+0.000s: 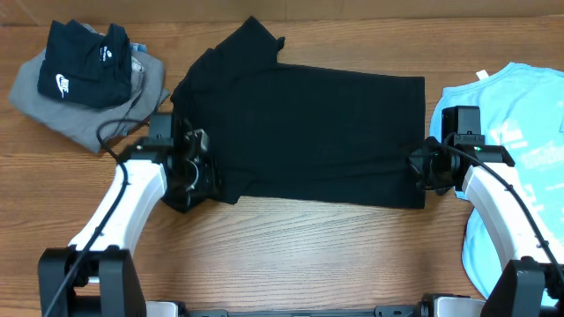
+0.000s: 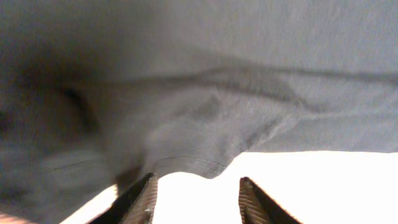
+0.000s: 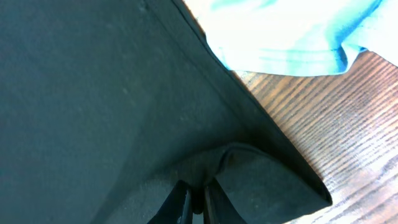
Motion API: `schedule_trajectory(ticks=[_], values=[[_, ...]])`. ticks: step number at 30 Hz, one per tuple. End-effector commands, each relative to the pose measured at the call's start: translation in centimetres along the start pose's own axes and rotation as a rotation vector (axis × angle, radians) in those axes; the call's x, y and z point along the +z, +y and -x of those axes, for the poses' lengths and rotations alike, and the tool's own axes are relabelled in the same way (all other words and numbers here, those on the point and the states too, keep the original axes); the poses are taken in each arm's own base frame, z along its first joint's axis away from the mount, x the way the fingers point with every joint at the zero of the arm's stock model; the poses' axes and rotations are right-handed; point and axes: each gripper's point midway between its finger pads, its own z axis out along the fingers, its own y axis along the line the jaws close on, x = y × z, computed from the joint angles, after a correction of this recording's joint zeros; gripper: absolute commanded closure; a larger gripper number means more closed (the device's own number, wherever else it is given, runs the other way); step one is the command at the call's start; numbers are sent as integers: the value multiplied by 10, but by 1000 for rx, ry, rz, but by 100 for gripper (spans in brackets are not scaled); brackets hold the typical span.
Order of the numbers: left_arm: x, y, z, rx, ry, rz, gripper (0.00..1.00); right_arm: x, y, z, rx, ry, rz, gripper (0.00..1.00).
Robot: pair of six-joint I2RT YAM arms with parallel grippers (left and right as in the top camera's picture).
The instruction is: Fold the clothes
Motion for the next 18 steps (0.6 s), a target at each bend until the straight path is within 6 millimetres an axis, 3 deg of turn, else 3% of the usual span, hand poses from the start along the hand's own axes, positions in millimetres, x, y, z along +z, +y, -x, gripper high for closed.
schedule_trajectory(ticks=[1, 9, 18], values=[[-25, 11, 22, 54, -89, 117, 52, -3, 3, 4, -2, -7, 8, 92], [-3, 29, -5, 38, 13, 165, 54, -3, 3, 3, -1, -4, 4, 92], [17, 42, -16, 33, 55, 193, 55, -3, 3, 4, -1, -6, 7, 92]])
